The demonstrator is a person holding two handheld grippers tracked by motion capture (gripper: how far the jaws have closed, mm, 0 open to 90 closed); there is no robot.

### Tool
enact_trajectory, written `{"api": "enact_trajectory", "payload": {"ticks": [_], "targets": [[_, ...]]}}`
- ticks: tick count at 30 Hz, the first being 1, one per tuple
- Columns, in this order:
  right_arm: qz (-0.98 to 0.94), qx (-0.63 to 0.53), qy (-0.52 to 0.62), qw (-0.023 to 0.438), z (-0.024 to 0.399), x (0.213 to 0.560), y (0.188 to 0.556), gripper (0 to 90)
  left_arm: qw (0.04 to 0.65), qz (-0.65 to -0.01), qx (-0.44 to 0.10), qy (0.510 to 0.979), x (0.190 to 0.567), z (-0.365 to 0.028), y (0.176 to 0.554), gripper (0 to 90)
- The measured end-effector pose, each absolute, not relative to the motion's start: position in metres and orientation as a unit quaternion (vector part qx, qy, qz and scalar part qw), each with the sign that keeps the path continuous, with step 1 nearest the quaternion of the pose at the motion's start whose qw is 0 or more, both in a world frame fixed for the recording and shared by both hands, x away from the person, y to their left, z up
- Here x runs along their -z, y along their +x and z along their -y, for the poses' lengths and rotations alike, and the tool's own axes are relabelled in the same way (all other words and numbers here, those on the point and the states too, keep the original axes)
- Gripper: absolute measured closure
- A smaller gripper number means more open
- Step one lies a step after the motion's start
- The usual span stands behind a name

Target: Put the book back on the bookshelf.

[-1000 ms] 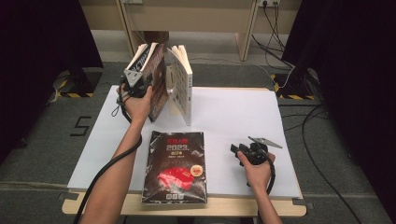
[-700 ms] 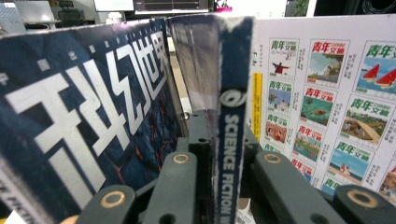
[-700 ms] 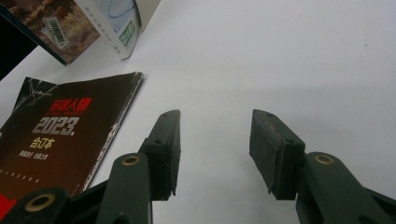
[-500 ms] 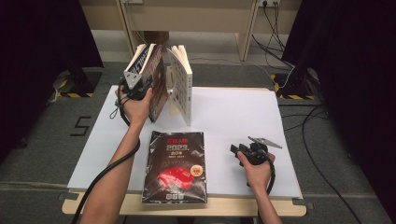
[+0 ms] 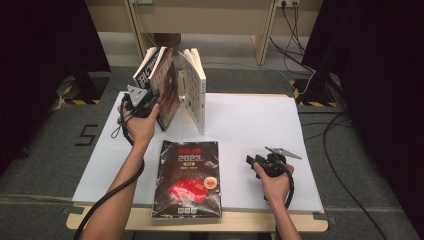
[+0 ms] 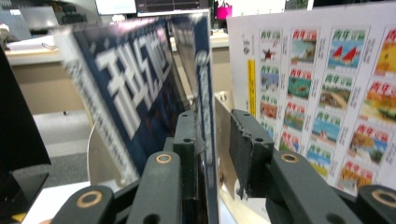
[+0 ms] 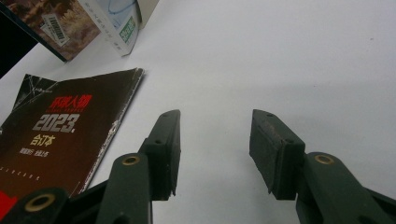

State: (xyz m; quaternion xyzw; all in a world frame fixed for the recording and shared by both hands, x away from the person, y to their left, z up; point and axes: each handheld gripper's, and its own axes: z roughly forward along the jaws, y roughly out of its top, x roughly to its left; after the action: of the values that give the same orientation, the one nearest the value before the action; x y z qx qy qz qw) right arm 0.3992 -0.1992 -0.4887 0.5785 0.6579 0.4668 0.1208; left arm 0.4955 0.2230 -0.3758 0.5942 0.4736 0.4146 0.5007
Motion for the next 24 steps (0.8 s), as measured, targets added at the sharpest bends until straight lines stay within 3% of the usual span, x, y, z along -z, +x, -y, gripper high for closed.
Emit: {"api": "enact_trajectory", "payload": {"ticks": [18, 24], "targets": [[-0.657, -0.466, 0.581, 0.116, 0.199, 0.490, 0.400, 54.1, 0.495, -0.507, -0.379, 0.595, 0.409, -0.250, 0.466, 62.0], [-0.656, -0.466, 0.582, 0.115, 0.200, 0.490, 0.399, 54.0, 0.504, -0.531, -0.381, 0.565, 0.403, -0.263, 0.475, 47.8]]}}
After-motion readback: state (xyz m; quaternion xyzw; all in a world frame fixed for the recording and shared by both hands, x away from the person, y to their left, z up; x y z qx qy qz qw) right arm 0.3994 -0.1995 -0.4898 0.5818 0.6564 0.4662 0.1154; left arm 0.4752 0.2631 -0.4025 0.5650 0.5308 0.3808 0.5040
